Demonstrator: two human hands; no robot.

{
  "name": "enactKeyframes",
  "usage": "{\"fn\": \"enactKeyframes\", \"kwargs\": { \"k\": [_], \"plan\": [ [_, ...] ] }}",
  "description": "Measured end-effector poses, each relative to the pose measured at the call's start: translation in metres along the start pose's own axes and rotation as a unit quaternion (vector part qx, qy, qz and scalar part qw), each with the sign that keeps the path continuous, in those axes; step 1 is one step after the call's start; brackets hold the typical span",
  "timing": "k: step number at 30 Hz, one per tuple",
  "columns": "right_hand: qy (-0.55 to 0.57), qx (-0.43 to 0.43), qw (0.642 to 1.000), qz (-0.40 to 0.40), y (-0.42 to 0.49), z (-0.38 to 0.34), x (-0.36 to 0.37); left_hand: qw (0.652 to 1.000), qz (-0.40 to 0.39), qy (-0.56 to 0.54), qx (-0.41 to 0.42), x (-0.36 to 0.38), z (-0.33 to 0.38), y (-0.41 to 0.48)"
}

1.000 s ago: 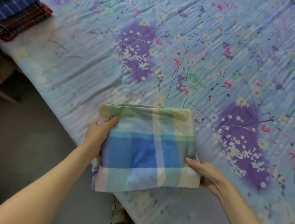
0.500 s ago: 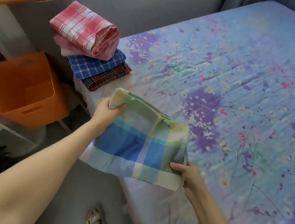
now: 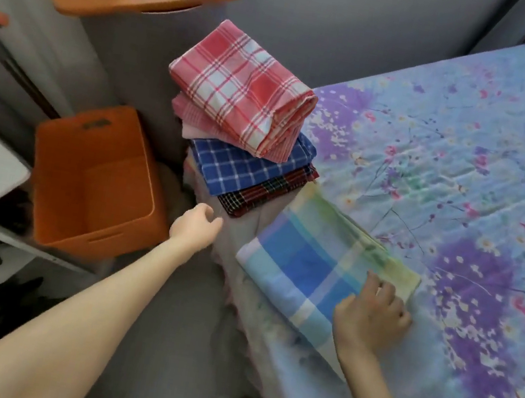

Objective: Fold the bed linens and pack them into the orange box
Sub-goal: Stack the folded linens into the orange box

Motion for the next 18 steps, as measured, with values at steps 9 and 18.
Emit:
{"fn": "enactKeyframes", "kwargs": {
  "k": [9,18],
  "plan": [
    [0.168,-0.458,0.829,-0.273,-0.037,-0.264,0.058,0.983,0.104,-0.028,-0.147,-0.070,-0.107,0.064],
    [0.235,-0.137,0.773,-0.573,-0.045,-0.414,0.166,0.941,0.171,-0.133,-0.262,-0.075,-0.217,0.122]
  ]
}}
Point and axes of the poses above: each hand's wrist, its own y-axis towards the middle knuckle, its own x-axis out of the palm, z = x × y, the point moved 1 cm from there along y, towards the middle knuckle, and after that the axes turned 8 degrees about -y, right-handed, at the moved point
